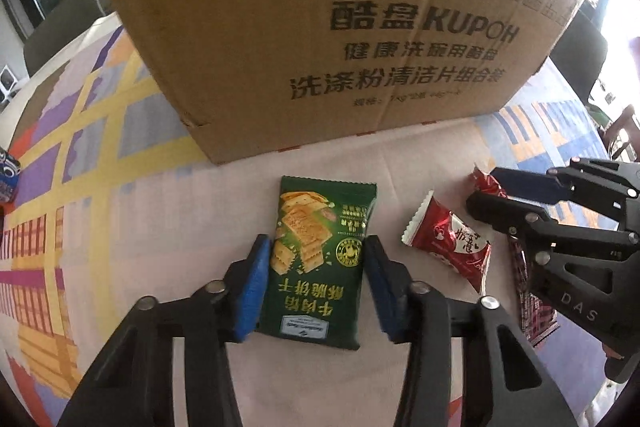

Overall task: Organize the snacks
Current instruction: 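Grasp the green biscuit pack with the left gripper while the right grasps a red wafer candy, then carry both snacks into the cardboard box and open both grippers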

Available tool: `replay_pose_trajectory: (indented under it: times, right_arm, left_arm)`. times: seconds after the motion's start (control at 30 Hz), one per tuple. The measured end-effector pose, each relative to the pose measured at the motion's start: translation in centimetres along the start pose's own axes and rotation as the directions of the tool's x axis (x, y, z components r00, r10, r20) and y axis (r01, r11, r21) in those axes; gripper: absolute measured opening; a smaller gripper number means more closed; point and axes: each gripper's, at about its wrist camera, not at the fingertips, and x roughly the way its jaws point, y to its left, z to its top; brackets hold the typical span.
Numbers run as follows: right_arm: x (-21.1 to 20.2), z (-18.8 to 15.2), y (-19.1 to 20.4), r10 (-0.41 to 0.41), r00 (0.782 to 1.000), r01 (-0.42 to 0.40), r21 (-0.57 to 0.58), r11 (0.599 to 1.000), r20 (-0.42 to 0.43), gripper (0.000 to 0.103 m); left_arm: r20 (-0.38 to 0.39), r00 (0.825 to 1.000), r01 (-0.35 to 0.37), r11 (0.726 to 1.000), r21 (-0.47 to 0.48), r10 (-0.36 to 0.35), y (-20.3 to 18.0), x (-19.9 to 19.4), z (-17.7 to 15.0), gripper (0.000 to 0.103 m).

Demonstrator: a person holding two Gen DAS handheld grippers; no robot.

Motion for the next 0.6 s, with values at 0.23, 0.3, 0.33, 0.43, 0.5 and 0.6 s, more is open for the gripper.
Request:
replay_pose_trajectory:
  times: [0.23, 0.3, 0.33, 0.43, 0.5, 0.6]
  right_arm:
    - [-0.3, 0.1, 0.4, -0.002, 1.000, 0.002, -0.003, 1.000, 0.017, 0.020]
    - [-1.0, 0.0, 0.5, -0.007, 0.999, 0.007, -0.011, 1.000, 0.035, 0.020]
    - [-1.3, 0.0, 0.7, -0.006, 0.999, 0.007, -0.013, 1.000, 0.041, 0.020]
    - [-2.4, 0.0, 0.9, 0.000, 0.998, 0.001, -0.017, 1.000, 0.064, 0.020]
    - [-3.2, 0.0, 1.1, 0.001, 0.997, 0.000, -0.017, 1.000, 0.083, 0.020]
    - [-4.6, -0.2, 1.0, 0.007, 0.994, -0.005, -0.015, 1.000, 0.111, 0.020]
  left_arm:
    - [0.016, 1.000, 0.020, 0.999, -0.041, -0.019, 1.0, -0.7, 0.0, 0.041]
    - [0.032, 0.999, 0.024, 0.999, -0.045, -0.023, 1.2, -1.4, -0.3, 0.041]
    - [0.041, 0.999, 0.026, 0.999, -0.047, -0.024, 1.2, -1.8, -0.4, 0.041]
    - [0.076, 0.997, 0.028, 0.998, -0.061, -0.023, 1.4, -3.2, -0.7, 0.041]
    - [0.097, 0.995, 0.034, 0.997, -0.065, -0.027, 1.5, -4.2, -0.9, 0.041]
    - [0.134, 0.991, 0.038, 0.997, -0.070, -0.028, 1.3, -5.9, -1.4, 0.041]
